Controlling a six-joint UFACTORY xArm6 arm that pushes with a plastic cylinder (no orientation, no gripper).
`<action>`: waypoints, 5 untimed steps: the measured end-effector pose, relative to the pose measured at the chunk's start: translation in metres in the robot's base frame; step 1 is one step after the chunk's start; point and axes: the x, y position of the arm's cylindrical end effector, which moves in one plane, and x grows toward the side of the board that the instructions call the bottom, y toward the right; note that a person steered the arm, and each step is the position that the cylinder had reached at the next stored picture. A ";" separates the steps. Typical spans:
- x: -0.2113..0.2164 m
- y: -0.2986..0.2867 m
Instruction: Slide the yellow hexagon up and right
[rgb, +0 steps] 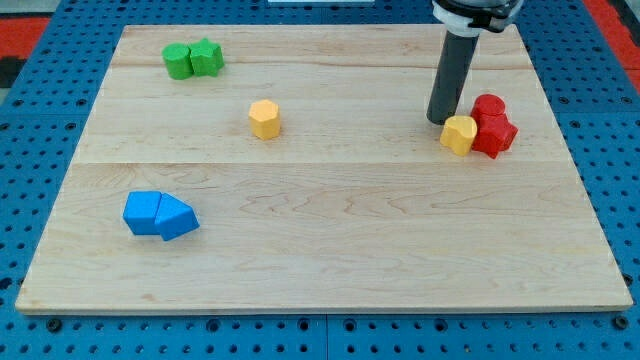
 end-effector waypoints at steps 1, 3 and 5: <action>0.005 -0.053; 0.034 -0.183; 0.004 -0.258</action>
